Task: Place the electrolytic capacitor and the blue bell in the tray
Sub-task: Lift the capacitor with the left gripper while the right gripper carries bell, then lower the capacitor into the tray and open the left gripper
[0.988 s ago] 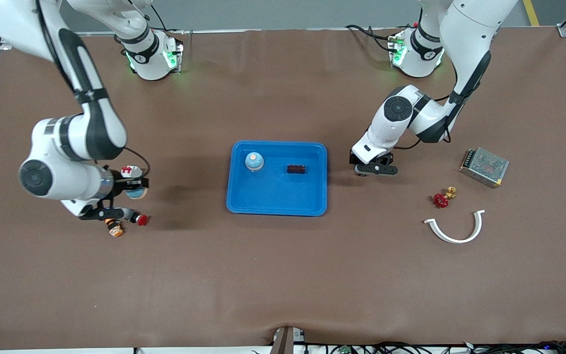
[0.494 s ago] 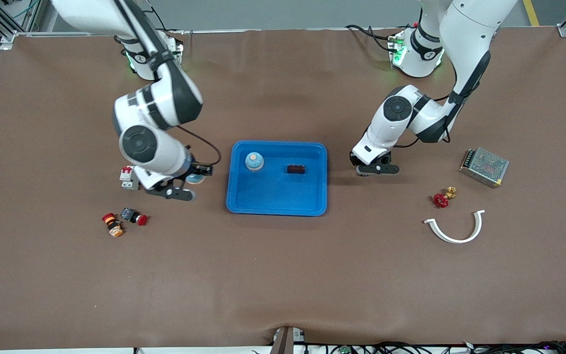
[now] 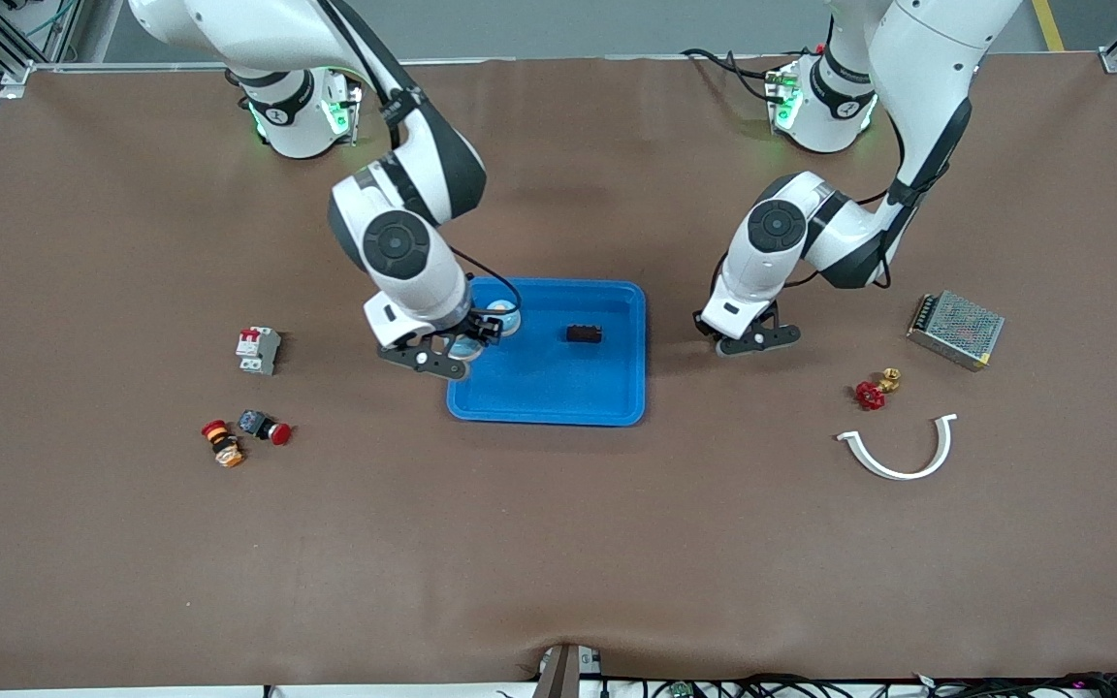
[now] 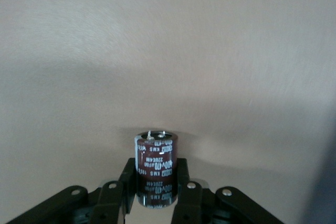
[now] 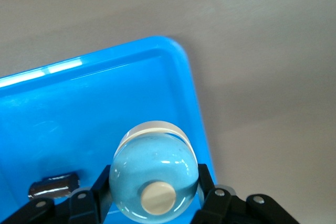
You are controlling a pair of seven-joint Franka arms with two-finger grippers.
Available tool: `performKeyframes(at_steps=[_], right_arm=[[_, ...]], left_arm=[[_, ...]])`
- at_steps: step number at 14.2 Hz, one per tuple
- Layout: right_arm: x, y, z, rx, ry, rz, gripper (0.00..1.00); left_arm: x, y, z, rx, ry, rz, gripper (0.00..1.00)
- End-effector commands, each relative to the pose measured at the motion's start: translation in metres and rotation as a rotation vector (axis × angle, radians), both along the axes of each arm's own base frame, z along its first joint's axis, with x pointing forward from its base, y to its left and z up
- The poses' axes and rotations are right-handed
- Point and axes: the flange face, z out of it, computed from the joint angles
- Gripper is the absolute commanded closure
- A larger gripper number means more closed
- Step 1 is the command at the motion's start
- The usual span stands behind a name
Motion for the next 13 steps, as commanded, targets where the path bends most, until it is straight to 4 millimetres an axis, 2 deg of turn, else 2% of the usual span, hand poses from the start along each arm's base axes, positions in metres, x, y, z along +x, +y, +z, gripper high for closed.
performKeyframes(at_steps=[1, 4, 10, 12, 13], right_arm=[[-0.004, 0.026, -0.018, 0.015, -0.017, -0.039, 0.63], [-0.007, 0.032, -0.042, 0.009, -0.020, -0.031, 0.62], [-0.008, 0.035, -0.066, 0.000, -0.027, -0.039, 0.62], [-0.008, 0.035, -0.072, -0.005, -0.027, -0.041, 0.62], [-0.007, 0.033, -0.077, -0.005, -0.032, -0.042, 0.62]], left_arm=[[0.014, -0.016, 0.017, -0.030, -0.013, 0.211, 1.00], [0.022, -0.028, 0.026, -0.060, -0.029, 0.346, 1.00], [0.023, -0.047, 0.036, -0.091, -0.041, 0.547, 1.00], [0.031, -0.044, 0.040, -0.104, -0.046, 0.595, 1.00], [0.032, -0.051, 0.042, -0.118, -0.042, 0.652, 1.00]])
